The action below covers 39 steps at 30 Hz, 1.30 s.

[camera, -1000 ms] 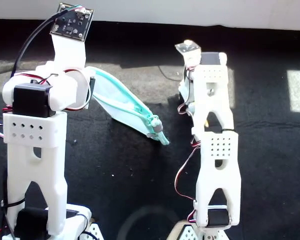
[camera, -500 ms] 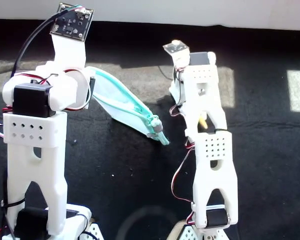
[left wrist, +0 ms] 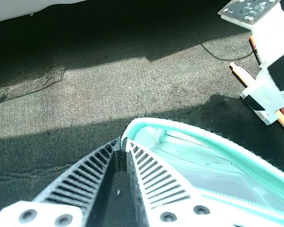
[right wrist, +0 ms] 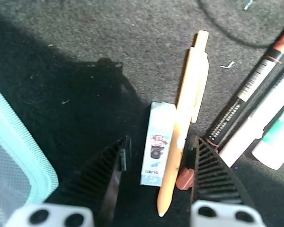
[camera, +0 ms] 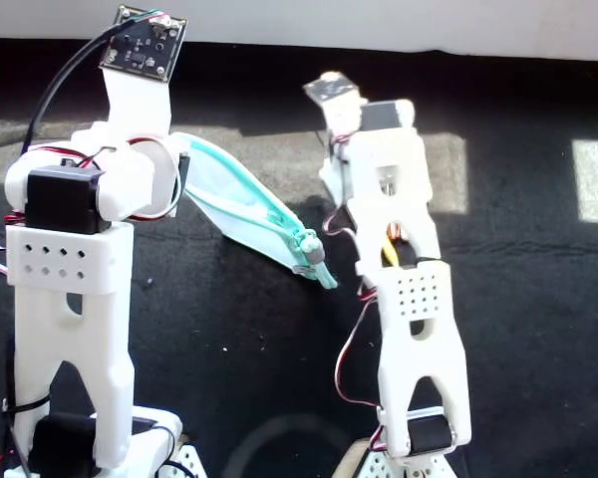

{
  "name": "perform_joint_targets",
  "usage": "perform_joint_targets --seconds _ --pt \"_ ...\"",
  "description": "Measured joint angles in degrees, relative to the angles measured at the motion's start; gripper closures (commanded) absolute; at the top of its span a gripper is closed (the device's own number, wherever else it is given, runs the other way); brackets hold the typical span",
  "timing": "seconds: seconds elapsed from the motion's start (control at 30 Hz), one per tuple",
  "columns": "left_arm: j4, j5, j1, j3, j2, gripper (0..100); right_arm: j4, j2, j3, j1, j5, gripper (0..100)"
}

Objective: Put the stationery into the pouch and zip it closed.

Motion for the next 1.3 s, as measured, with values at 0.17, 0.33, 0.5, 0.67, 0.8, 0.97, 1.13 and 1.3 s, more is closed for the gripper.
perform_joint_targets --seconds 0.17,0.33,0.5,0.67,0.8,0.97,1.13,1.3 --pt "0.0 0.0 0.0 0.0 0.0 99 0.0 1.0 0.3 -1.8 0.0 81.1" --pt "0.0 0.0 0.0 0.0 0.0 99 -0.9 2.9 0.3 -1.8 0.0 81.1" --pt "0.0 0.0 0.0 0.0 0.0 99 -1.4 5.1 0.0 -1.1 0.0 81.1" --pt "0.0 0.0 0.0 0.0 0.0 99 -1.5 5.7 -0.3 -1.0 0.0 81.1" --pt "0.0 0.0 0.0 0.0 0.0 99 -1.5 5.7 -0.3 -1.2 0.0 81.2" --pt "0.0 0.0 0.0 0.0 0.0 99 -0.4 5.7 -0.5 -2.9 3.0 84.7" --pt "0.1 0.0 0.0 0.0 0.0 99 -0.3 5.7 -0.6 -3.1 4.4 84.7" --pt "0.1 0.0 0.0 0.0 0.0 99 -0.3 5.7 -0.6 -2.9 4.4 84.6"
